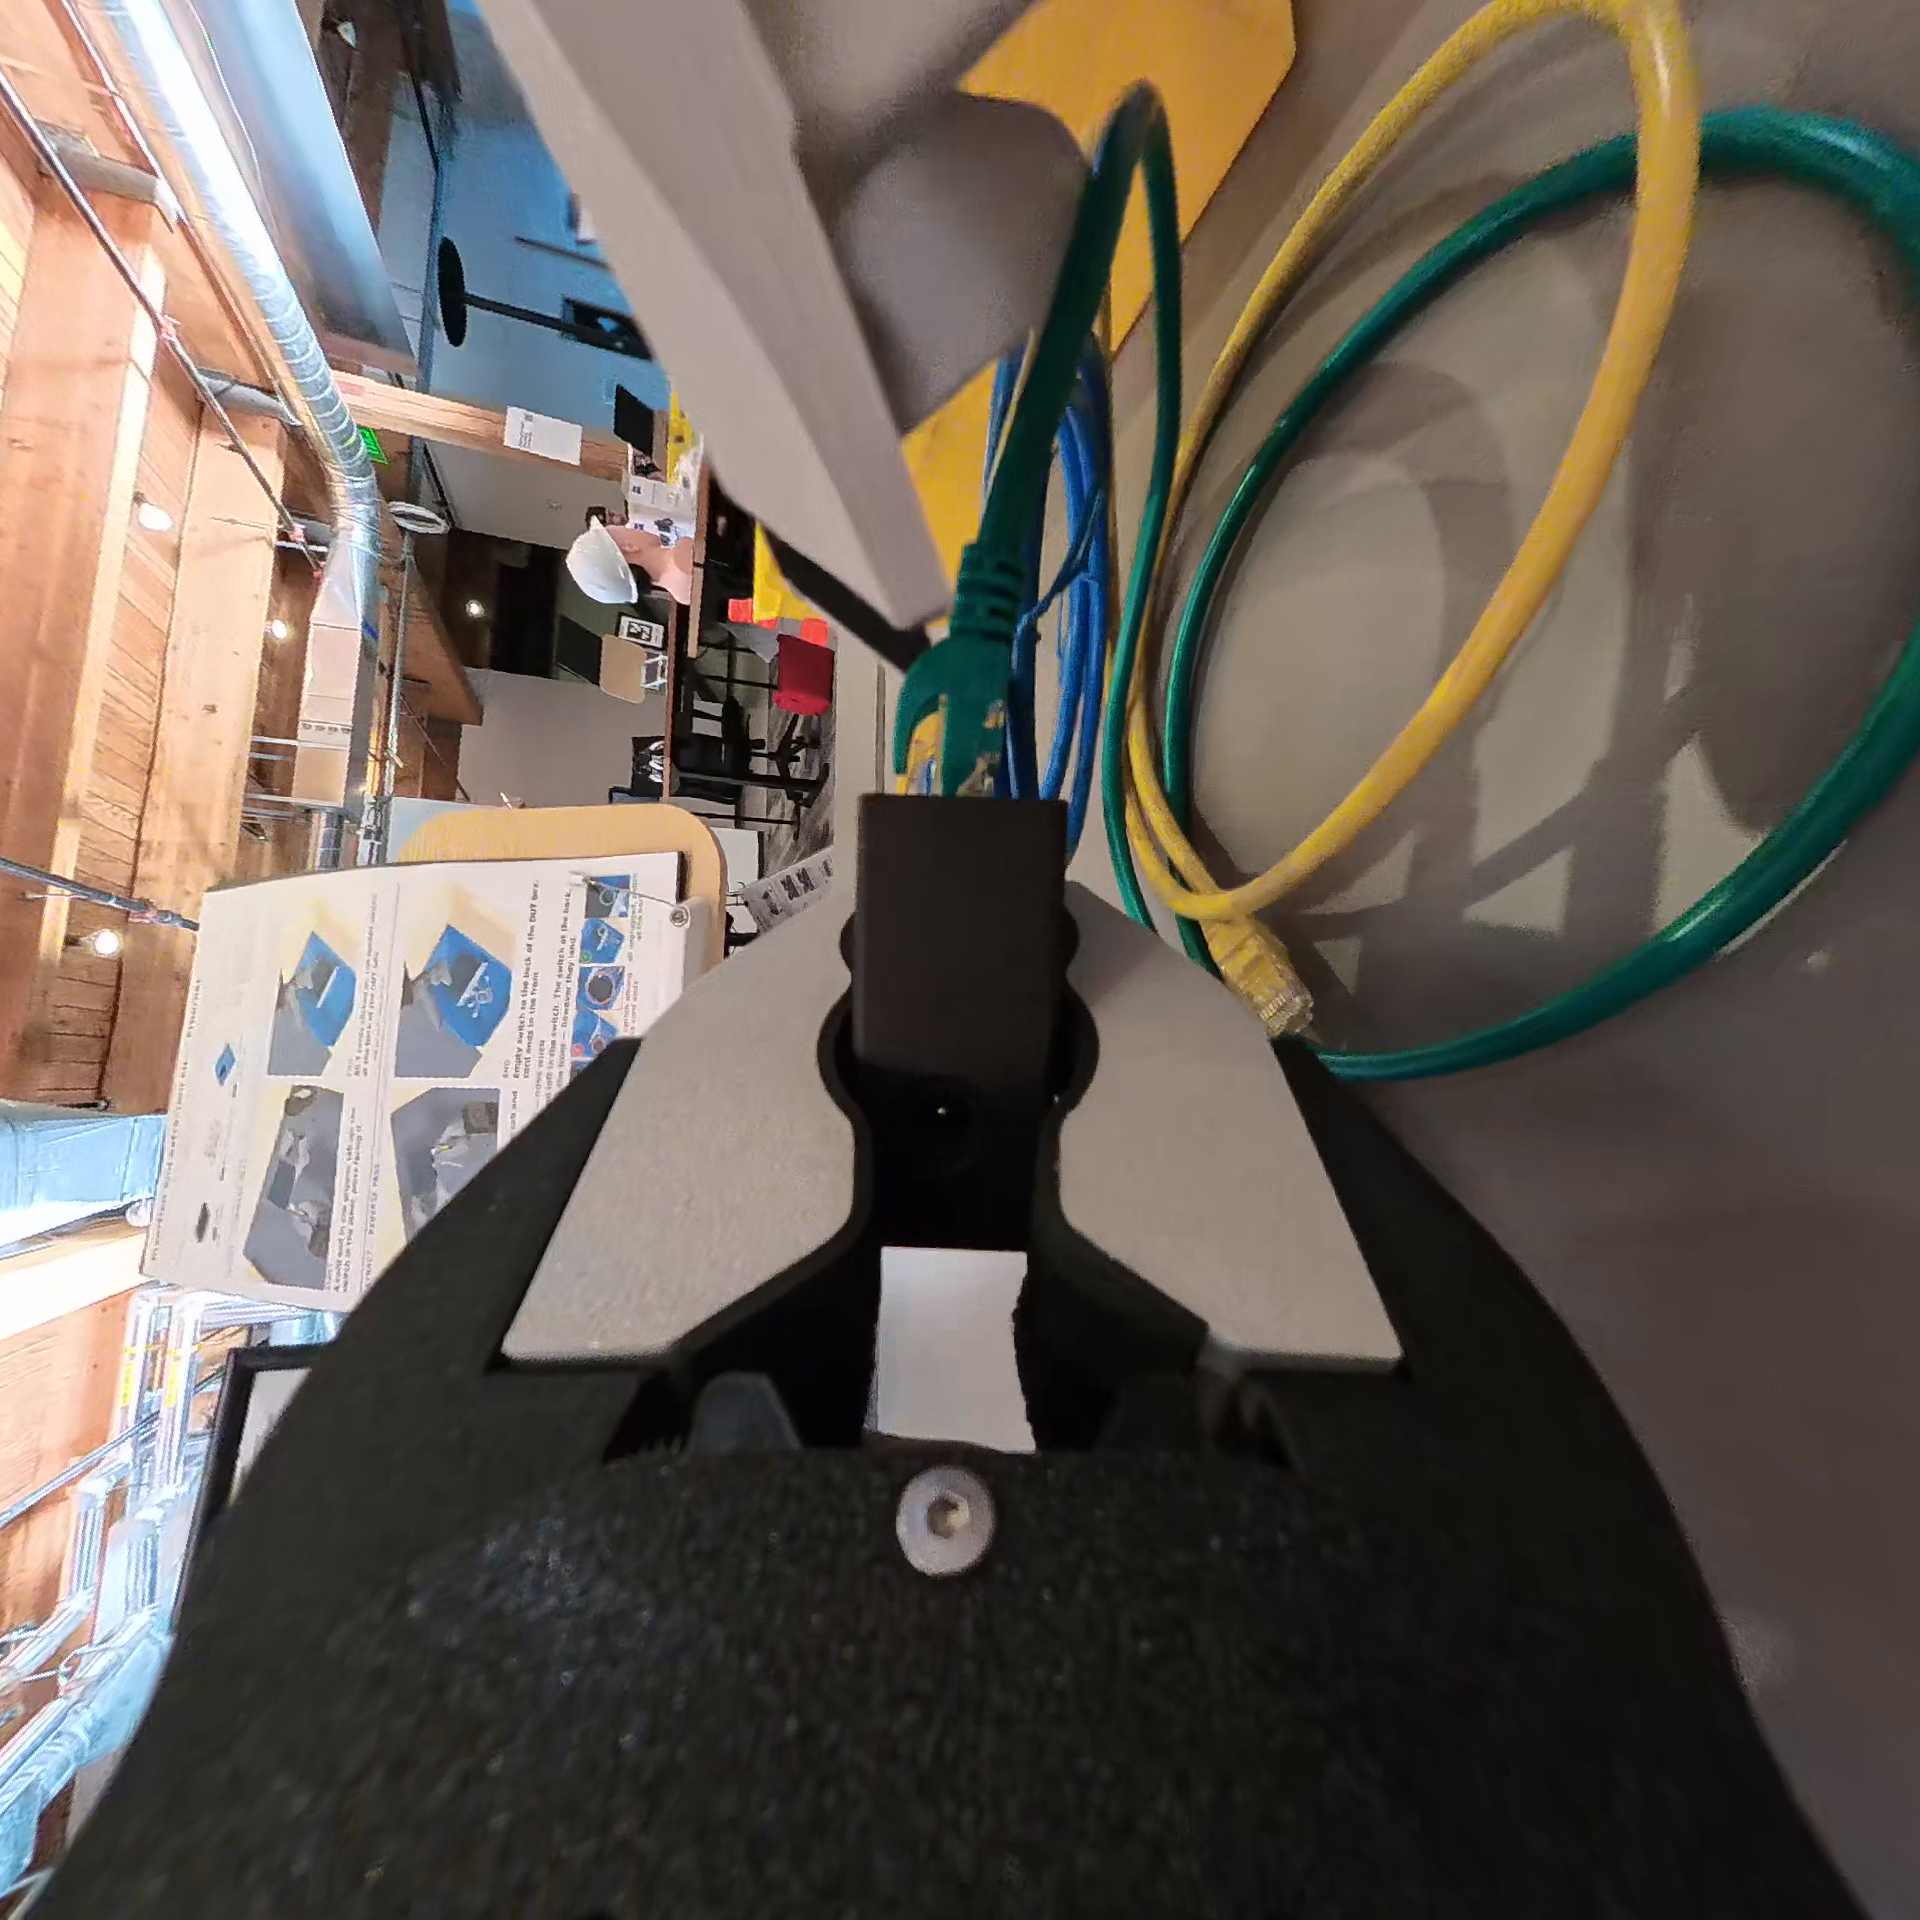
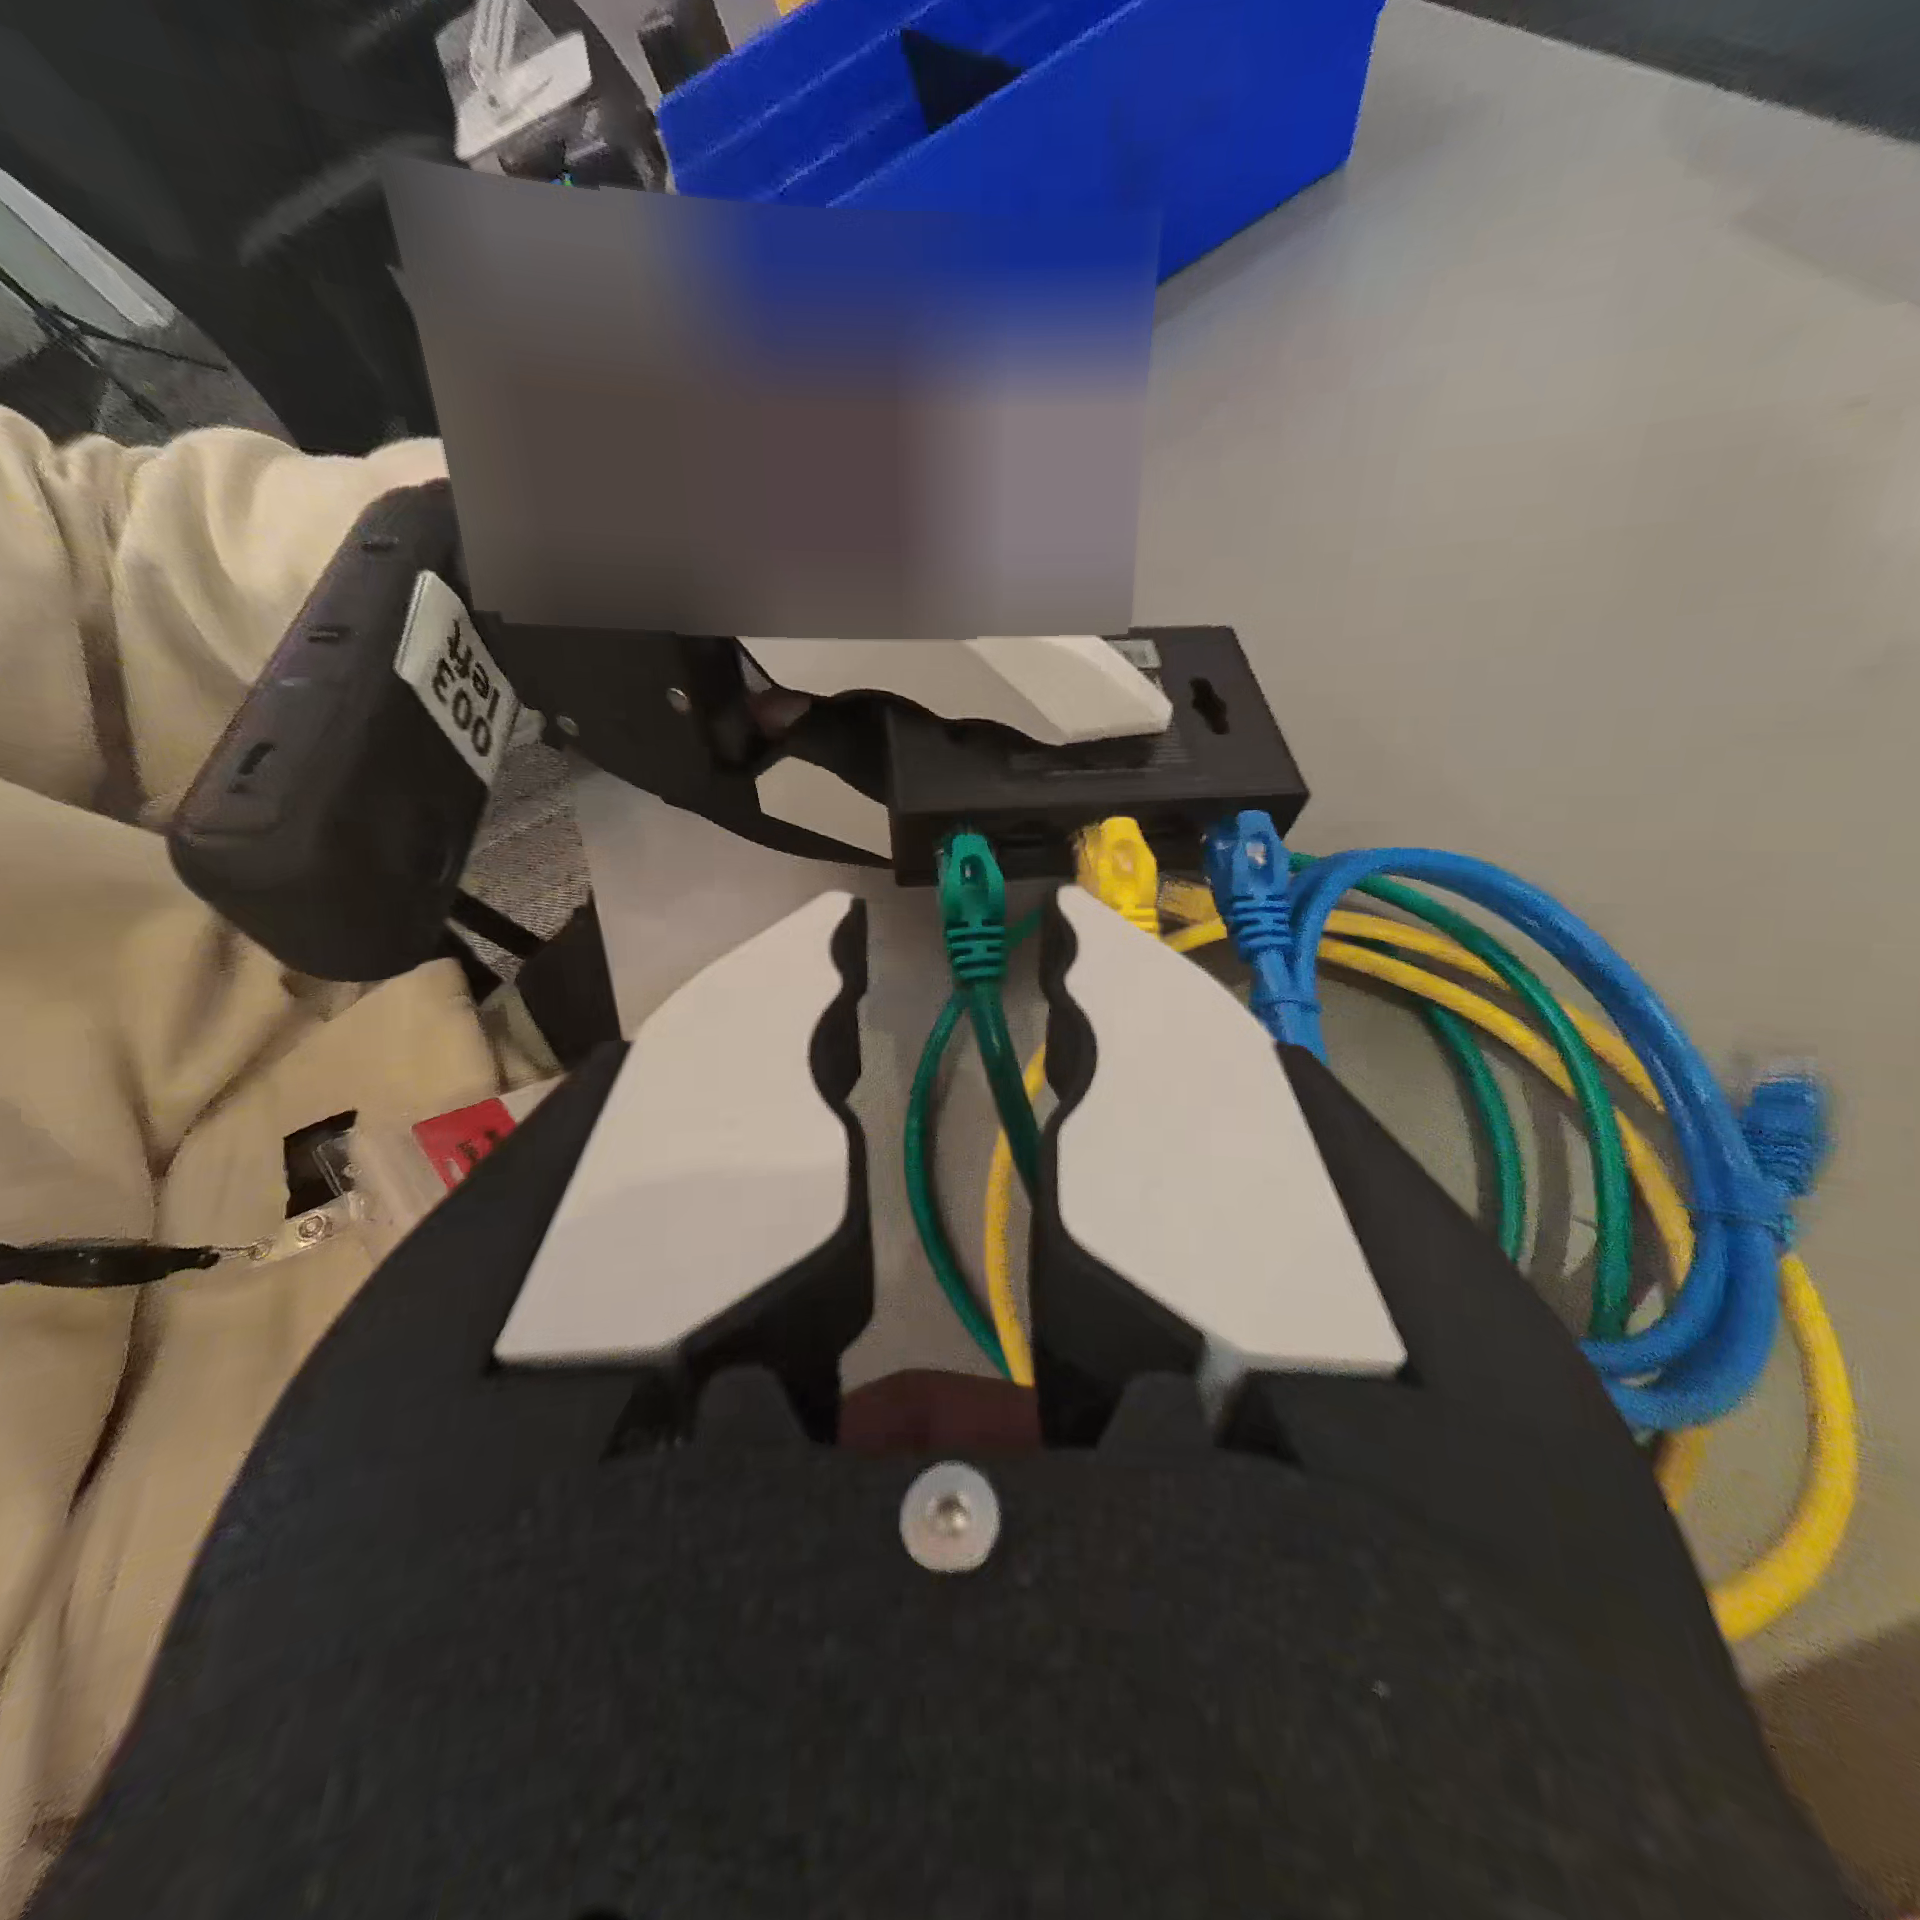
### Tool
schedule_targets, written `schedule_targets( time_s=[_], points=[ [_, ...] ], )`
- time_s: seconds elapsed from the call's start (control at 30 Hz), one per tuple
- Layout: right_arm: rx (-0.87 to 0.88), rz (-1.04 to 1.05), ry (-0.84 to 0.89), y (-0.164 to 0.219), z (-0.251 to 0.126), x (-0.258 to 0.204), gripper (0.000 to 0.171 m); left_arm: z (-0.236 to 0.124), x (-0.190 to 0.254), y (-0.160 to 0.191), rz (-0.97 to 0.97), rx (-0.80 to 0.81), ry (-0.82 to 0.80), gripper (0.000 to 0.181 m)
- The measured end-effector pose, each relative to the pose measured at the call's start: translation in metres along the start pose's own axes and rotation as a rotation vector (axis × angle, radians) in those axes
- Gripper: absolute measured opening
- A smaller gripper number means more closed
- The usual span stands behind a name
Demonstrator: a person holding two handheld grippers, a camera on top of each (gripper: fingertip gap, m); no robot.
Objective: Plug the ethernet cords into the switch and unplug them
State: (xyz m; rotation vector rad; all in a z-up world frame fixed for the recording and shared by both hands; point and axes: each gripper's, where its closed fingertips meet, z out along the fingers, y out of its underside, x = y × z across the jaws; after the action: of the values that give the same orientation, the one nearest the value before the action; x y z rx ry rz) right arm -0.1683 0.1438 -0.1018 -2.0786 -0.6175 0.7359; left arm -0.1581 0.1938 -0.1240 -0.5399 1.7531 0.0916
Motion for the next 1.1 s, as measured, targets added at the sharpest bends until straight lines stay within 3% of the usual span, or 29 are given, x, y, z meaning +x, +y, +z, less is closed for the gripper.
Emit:
schedule_targets(
  time_s=[0.27, 0.4, 0.5, 0.53, 0.67, 0.83, 0.93, 1.1],
  points=[
    [-0.031, -0.059, 0.026, 0.009, 0.012, 0.0, 0.014, -0.001, -0.002, -0.005, -0.008, 0.008, -0.01, 0.03],
    [-0.011, -0.094, 0.029, 0.004, 0.011, -0.001, 0.013, -0.003, -0.004, -0.001, -0.047, 0.021, 0.003, 0.03],
    [0.017, -0.088, 0.138, 0.002, -0.023, 0.022, 0.013, -0.007, -0.014, 0.043, -0.059, -0.074, -0.038, 0.03],
    [0.057, -0.063, 0.102, -0.001, -0.039, 0.021, 0.013, -0.012, -0.022, 0.048, -0.074, -0.06, -0.062, 0.03],
    [0.042, -0.085, 0.138, 0.001, -0.07, 0.024, 0.013, -0.011, -0.031, 0.038, -0.083, -0.032, -0.064, 0.03],
    [0.085, -0.082, 0.142, -0.008, -0.077, 0.025, 0.013, -0.009, -0.025, 0.051, -0.074, -0.092, -0.055, 0.03],
    [0.157, -0.091, 0.104, -0.034, -0.085, 0.011, 0.013, -0.009, -0.028, 0.064, -0.126, -0.138, -0.067, 0.03],
    [0.271, -0.2, 0.136, -0.115, -0.152, -0.023, 0.013, -0.009, -0.039, 0.097, -0.196, -0.243, -0.128, 0.03]
  ],
)
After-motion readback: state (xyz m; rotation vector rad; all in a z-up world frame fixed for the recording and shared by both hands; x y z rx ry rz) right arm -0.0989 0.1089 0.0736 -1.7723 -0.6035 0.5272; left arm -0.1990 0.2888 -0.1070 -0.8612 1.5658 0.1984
